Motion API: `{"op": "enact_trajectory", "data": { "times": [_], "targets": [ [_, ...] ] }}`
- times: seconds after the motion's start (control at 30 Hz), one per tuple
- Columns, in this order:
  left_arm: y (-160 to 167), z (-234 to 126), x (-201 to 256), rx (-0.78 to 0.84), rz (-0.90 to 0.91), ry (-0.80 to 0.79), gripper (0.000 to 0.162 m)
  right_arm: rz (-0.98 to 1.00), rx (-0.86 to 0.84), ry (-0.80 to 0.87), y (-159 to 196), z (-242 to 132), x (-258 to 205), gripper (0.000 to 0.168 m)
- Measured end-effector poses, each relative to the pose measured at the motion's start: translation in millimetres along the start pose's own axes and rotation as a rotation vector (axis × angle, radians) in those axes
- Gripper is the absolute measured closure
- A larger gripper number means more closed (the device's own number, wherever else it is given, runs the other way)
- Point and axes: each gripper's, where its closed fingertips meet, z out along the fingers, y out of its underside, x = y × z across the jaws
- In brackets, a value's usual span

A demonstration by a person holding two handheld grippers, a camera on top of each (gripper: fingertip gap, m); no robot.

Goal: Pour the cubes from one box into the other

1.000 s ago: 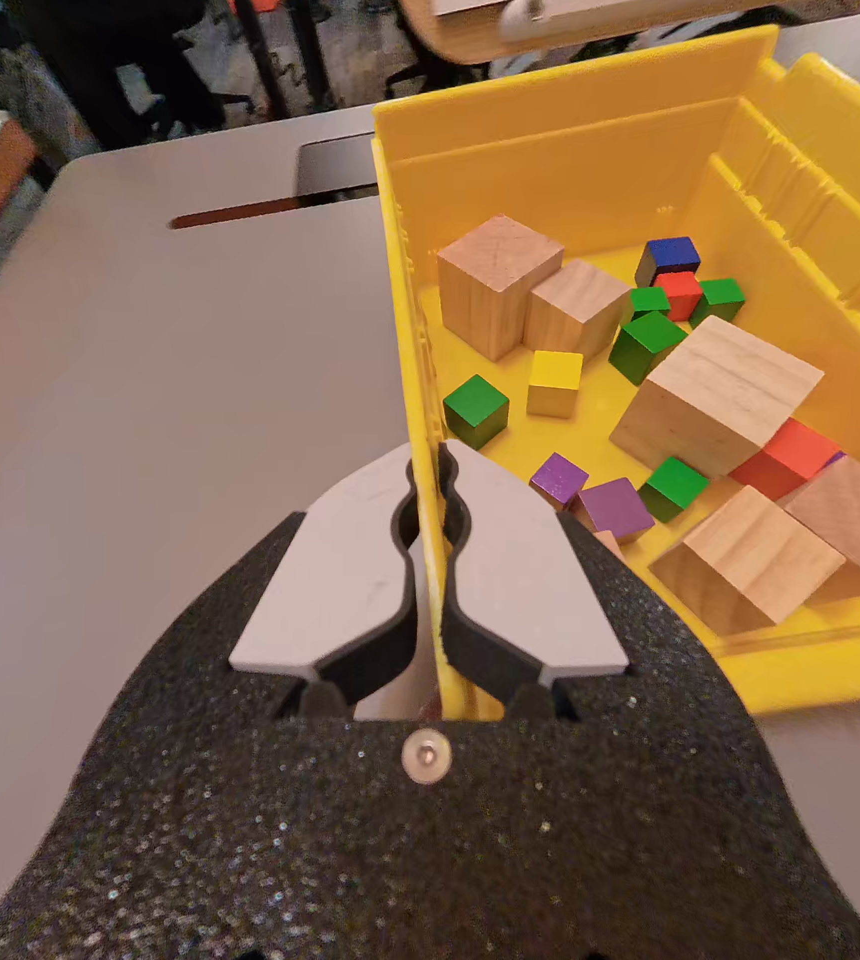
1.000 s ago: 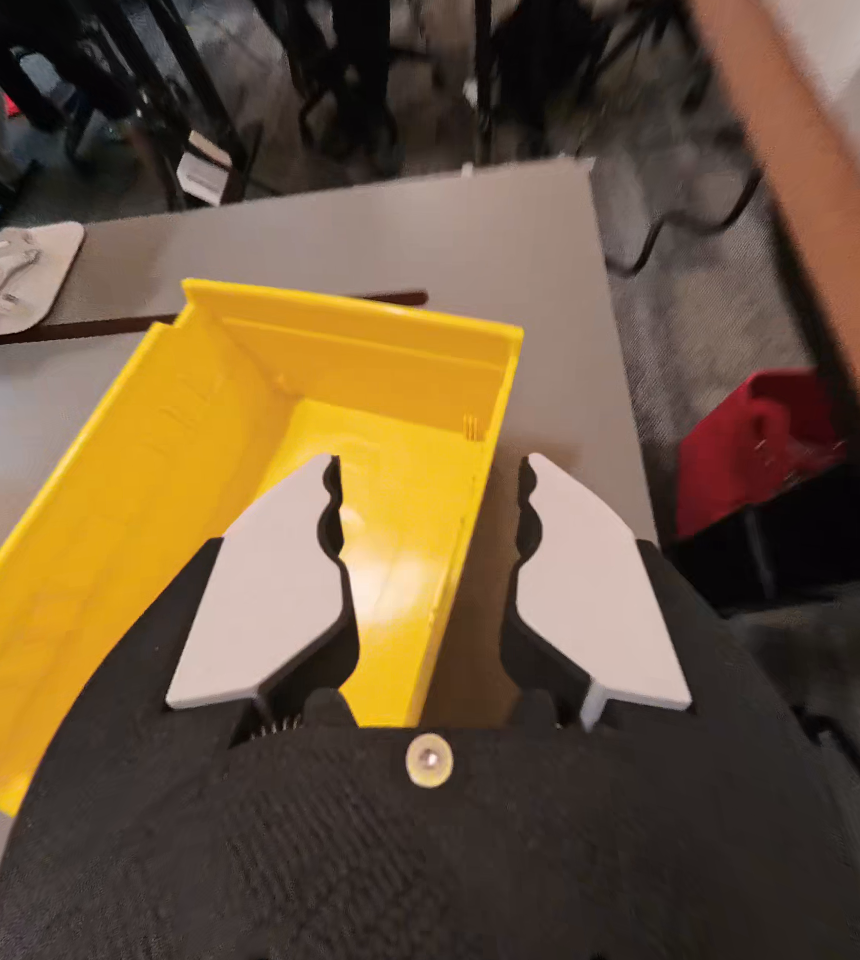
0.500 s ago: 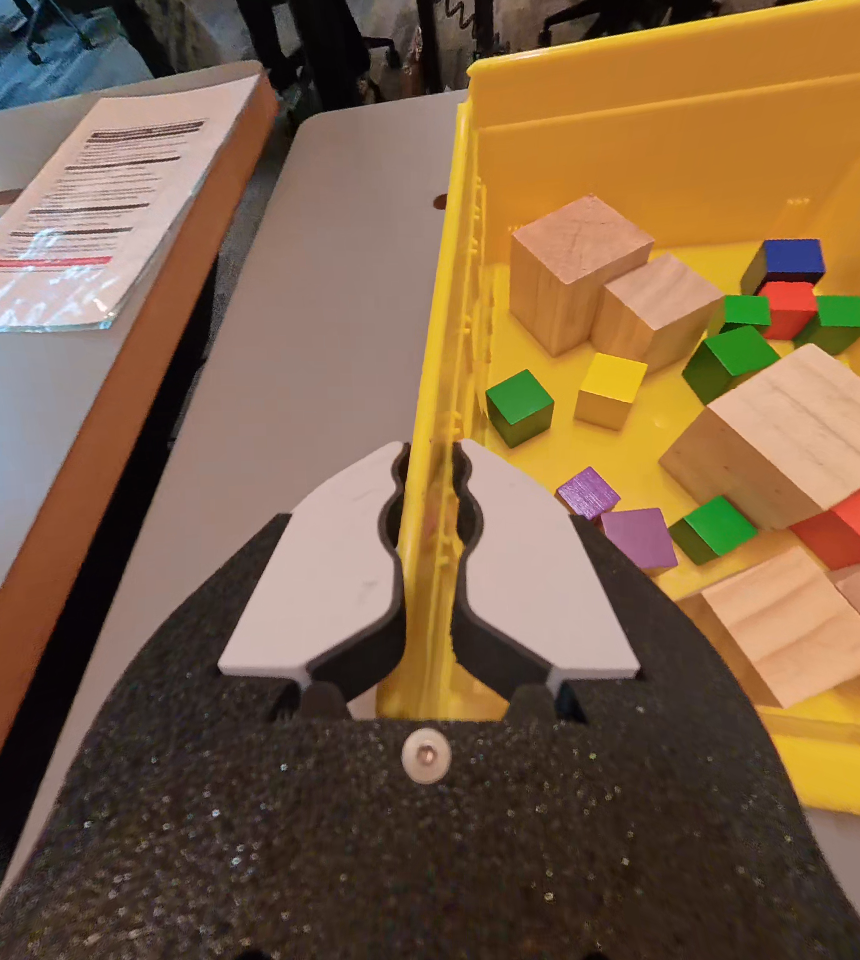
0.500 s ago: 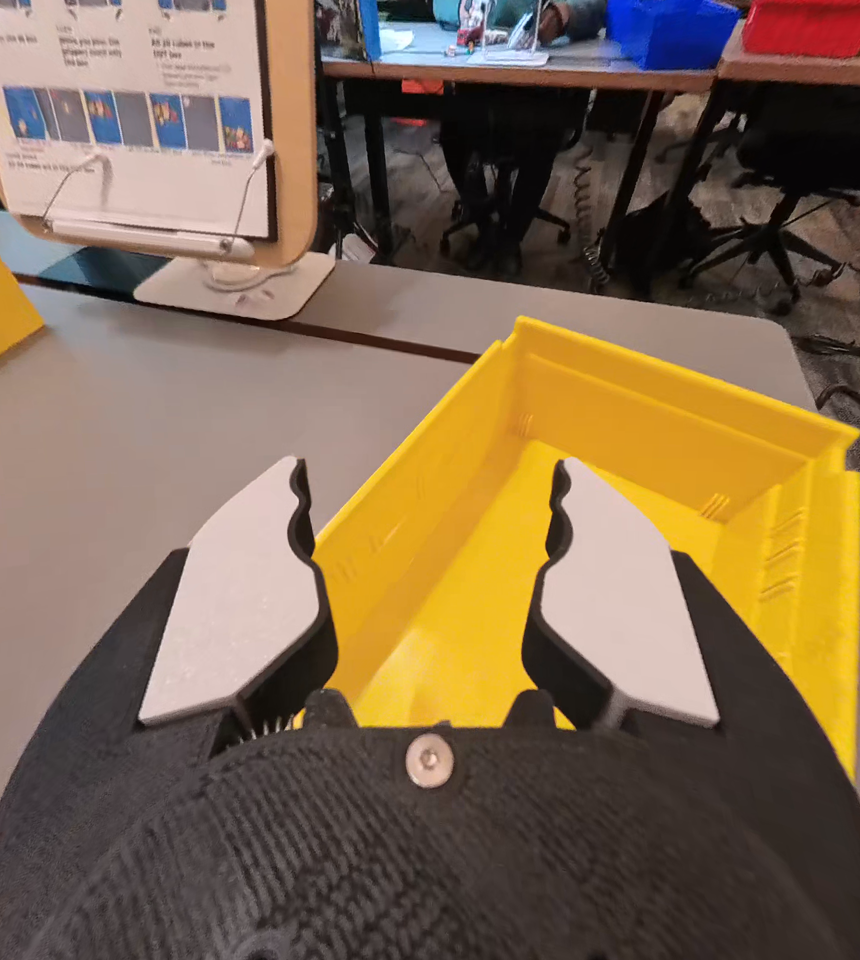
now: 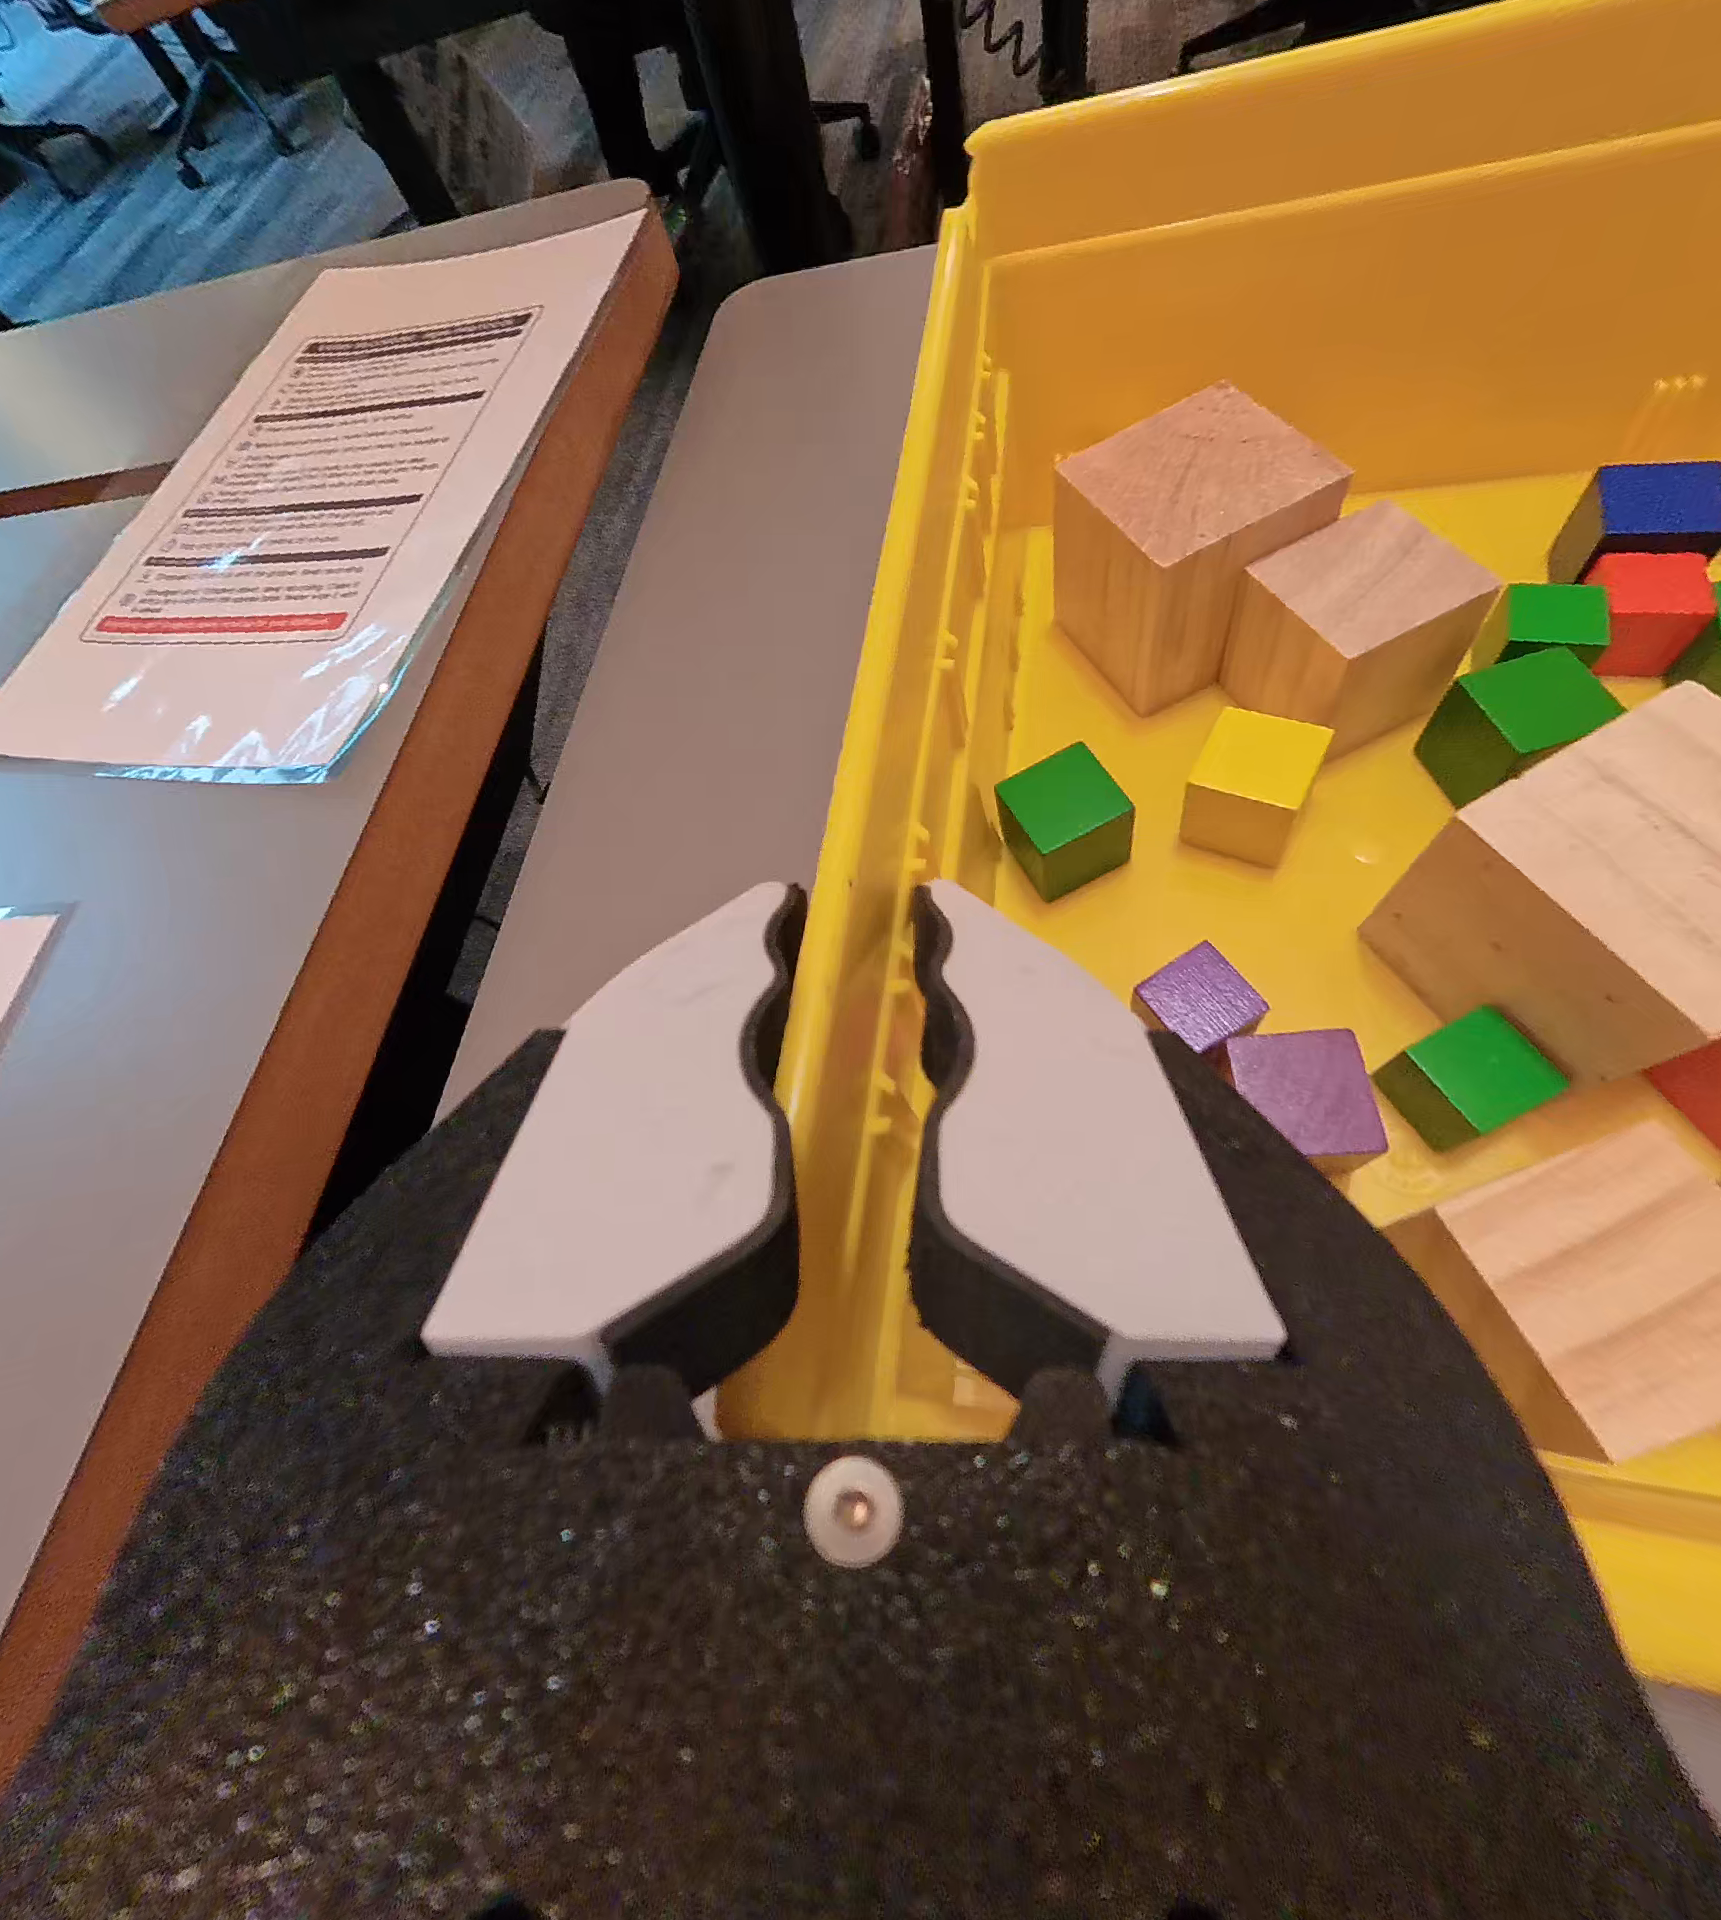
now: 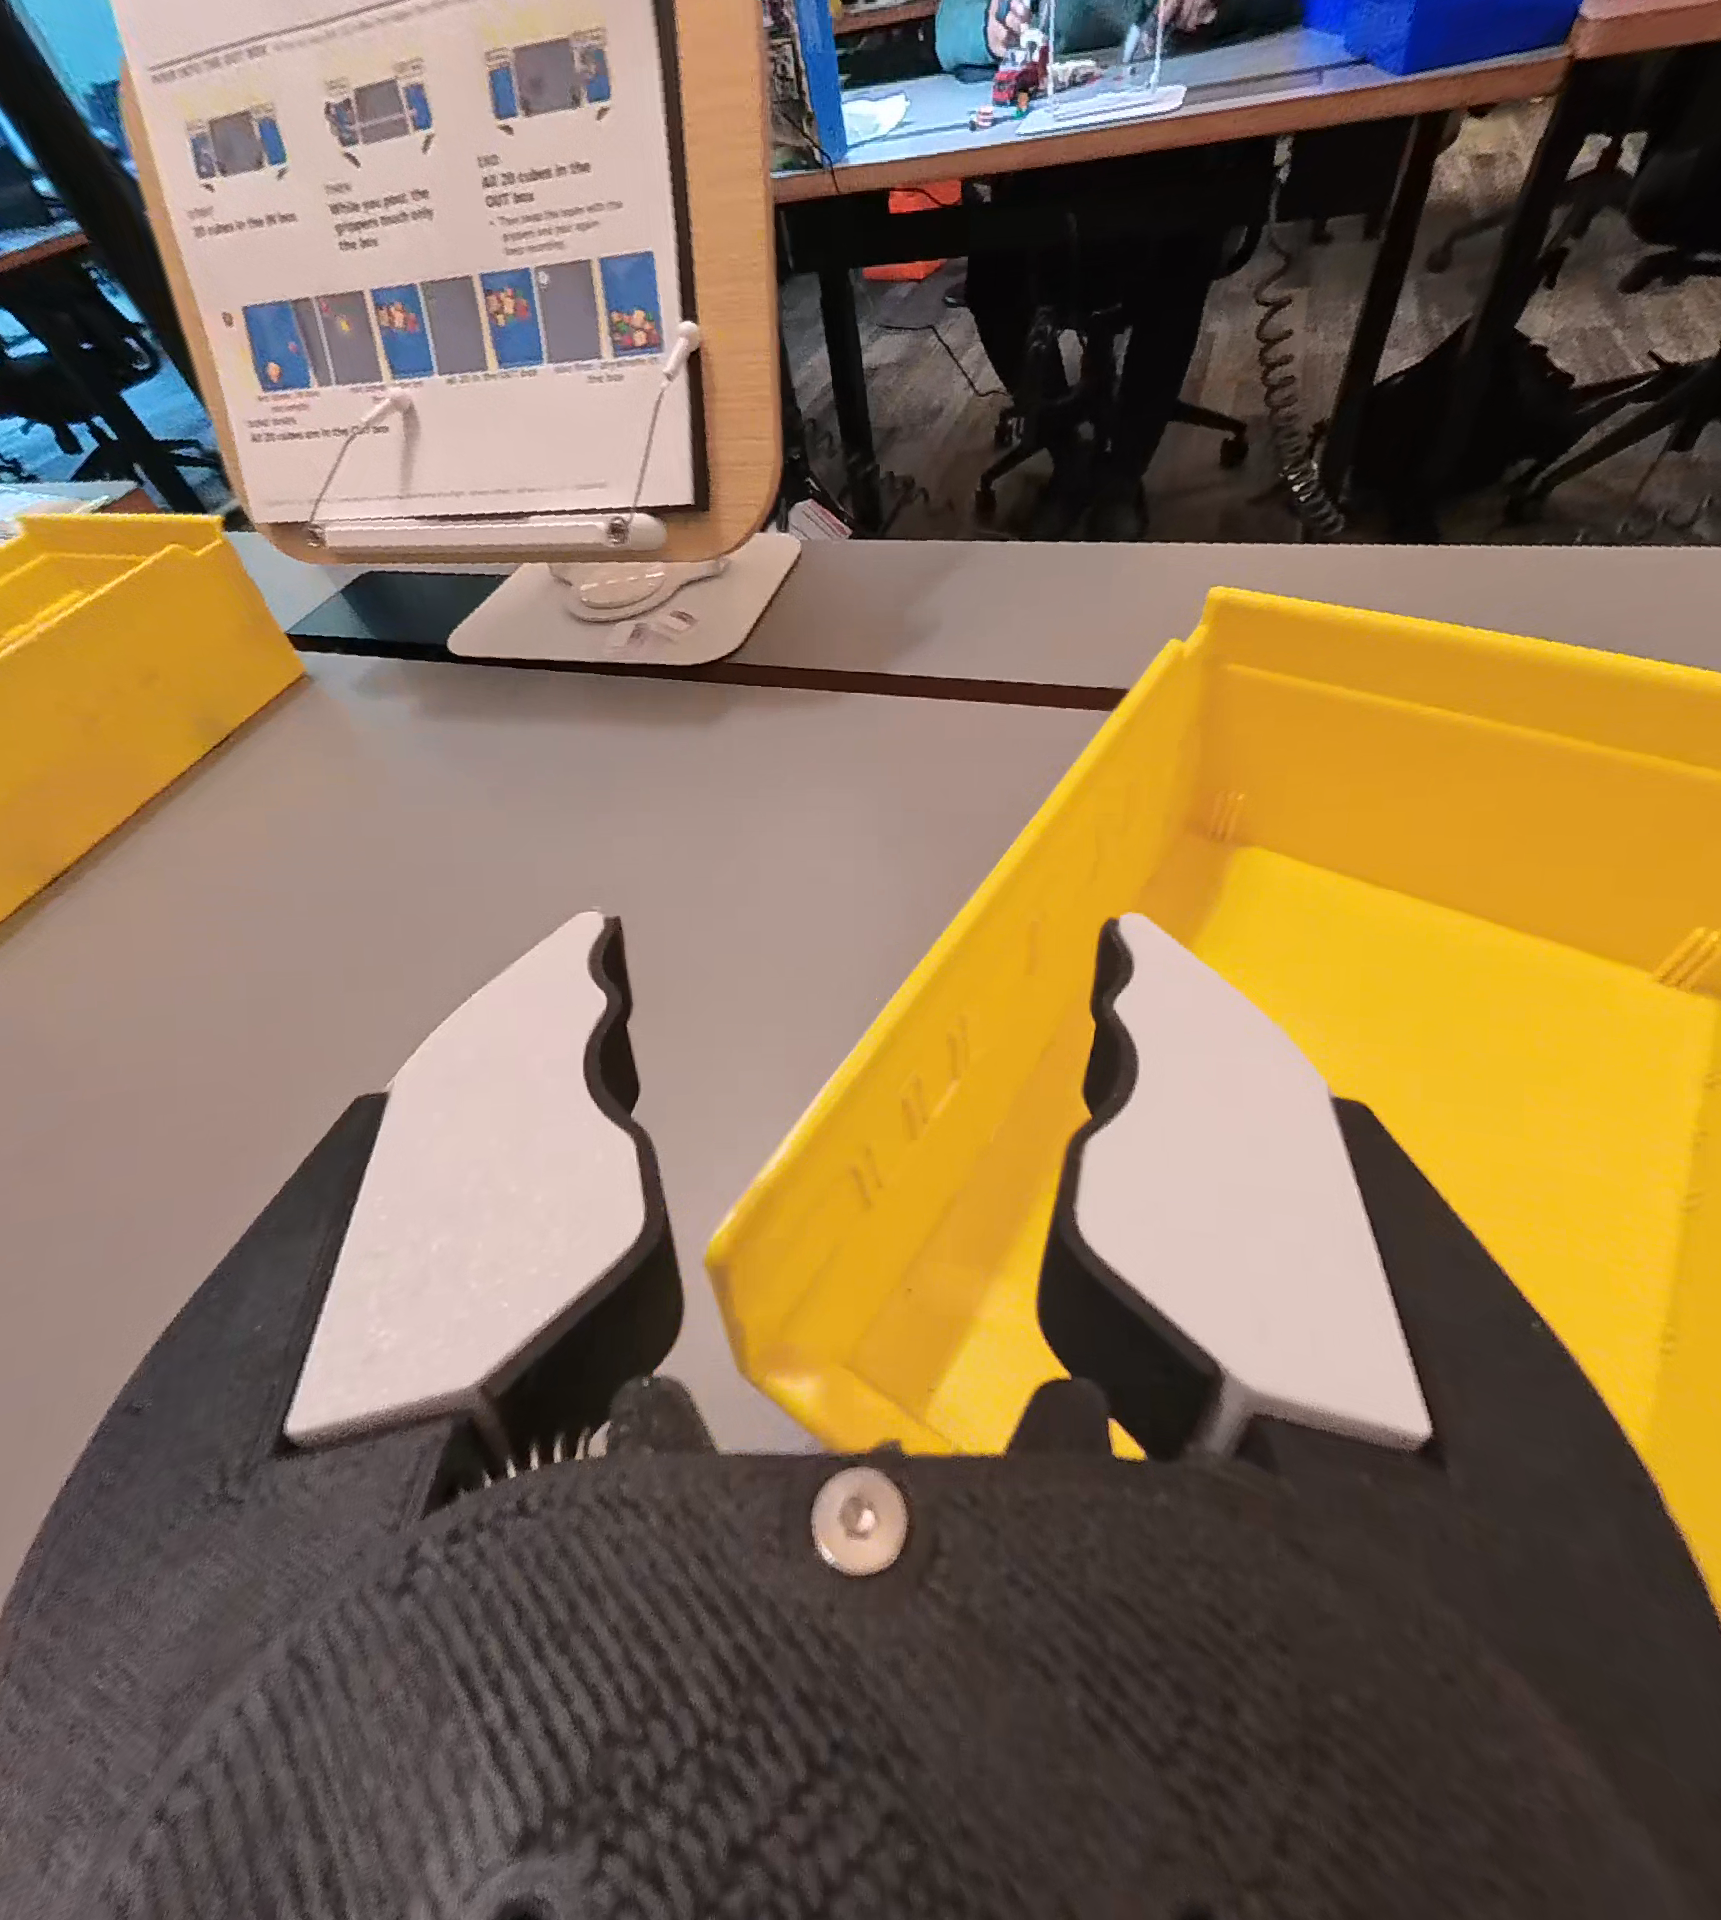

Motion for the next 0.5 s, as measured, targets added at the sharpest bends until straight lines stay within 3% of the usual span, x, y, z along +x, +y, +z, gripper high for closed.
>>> {"op": "enact_trajectory", "data": {
  "times": [0.1,0.2,0.33,0.5],
  "targets": [
    [3,-4,3,-0.039,-0.037,0.077,0.144,-0.010,-0.001,-0.019,-1,-1,-13,0.082],
    [-5,-15,0,-0.049,-0.099,0.095,0.123,-0.008,-0.001,-0.041,1,-3,-24,0.081],
    [-23,-28,6,-0.004,-0.051,0.171,0.114,-0.015,-0.019,-0.043,8,-4,-29,0.081],
    [-23,-11,5,-0.104,0.027,0.176,0.099,0.012,-0.016,-0.045,13,-4,-34,0.081]
  ]
}}
